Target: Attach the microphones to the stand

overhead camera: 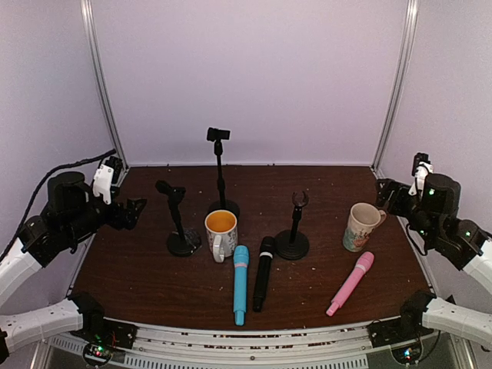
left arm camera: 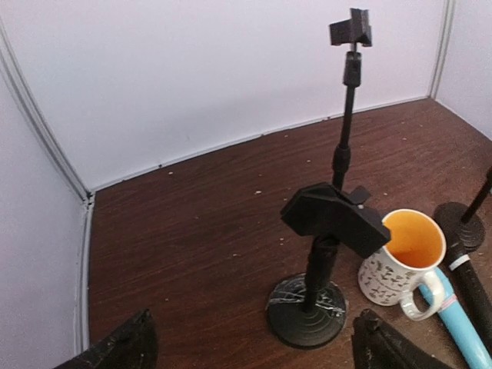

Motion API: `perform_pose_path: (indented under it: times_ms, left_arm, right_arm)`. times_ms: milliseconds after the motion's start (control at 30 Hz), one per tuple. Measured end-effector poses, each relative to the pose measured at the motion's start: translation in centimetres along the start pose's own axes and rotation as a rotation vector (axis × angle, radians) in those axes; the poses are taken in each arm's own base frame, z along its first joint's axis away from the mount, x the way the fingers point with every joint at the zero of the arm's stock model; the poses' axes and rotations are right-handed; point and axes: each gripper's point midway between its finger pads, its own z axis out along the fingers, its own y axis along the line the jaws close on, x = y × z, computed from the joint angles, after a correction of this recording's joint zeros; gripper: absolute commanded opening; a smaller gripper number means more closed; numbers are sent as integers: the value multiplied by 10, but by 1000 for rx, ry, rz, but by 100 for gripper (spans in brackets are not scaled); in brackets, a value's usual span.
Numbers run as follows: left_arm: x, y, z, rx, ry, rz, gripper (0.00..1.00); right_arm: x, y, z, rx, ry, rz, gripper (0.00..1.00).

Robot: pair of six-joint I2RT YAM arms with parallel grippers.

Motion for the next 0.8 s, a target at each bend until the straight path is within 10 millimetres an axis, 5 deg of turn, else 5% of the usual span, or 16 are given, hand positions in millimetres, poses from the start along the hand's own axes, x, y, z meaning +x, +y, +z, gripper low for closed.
perform_pose_path:
  times_ms: [100, 300, 567, 800]
  left_arm:
    - [-2, -17, -2, 99, -10, 10, 75]
    - [-23, -61, -10, 311, -32, 9, 75]
    - [-59, -146, -35, 572, -70, 65, 74]
    - [-29, -196, -13, 597, 52, 91, 74]
  right_arm:
    - [-10, 0, -8, -23, -47, 14, 100]
    - [-17, 24, -24, -203, -90, -39, 80]
    - [5, 76, -5, -381, 78, -84, 62]
    - [23, 129, -3, -505, 189, -126, 58]
